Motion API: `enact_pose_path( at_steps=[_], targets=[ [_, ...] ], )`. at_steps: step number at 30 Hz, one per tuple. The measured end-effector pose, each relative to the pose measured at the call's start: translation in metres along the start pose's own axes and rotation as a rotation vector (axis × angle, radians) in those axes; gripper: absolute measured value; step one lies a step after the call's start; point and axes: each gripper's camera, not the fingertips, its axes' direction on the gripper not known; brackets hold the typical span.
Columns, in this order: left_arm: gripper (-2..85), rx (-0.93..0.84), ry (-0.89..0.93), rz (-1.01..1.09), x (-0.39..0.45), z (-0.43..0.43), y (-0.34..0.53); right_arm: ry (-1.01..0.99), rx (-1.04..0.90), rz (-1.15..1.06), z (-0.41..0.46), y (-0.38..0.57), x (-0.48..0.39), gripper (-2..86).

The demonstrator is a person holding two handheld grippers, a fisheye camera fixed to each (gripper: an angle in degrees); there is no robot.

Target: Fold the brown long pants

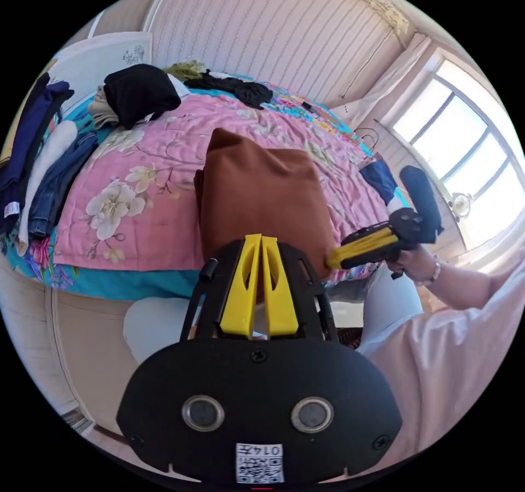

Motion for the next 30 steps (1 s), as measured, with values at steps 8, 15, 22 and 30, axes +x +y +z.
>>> enact_pose_path(
  at_steps=[8, 15, 22, 30],
  targets=[
    [-1.0, -0.133, -0.074, 0.039, 0.004, 0.011, -0.009, 0.071, -0.159, -0.053, 0.047, -0.001, -0.015, -0.5],
    [-1.0, 0.081, -0.063, 0.159, 0.039, -0.020, -0.047, 0.050, 0.167, 0.021, -0.039, 0.003, 0.003, -0.4],
    [-1.0, 0.012, -0.364, 0.086, 0.021, 0.049, -0.121, 0.260, 0.150, 0.205, -0.042, -0.027, 0.053, -0.4],
    [-1.0, -0.073, -0.240, 0.018, -0.020, 0.079, -0.129, 0.408, 0.251, 0.176, -0.013, -0.008, 0.048, -0.4]
  ],
)
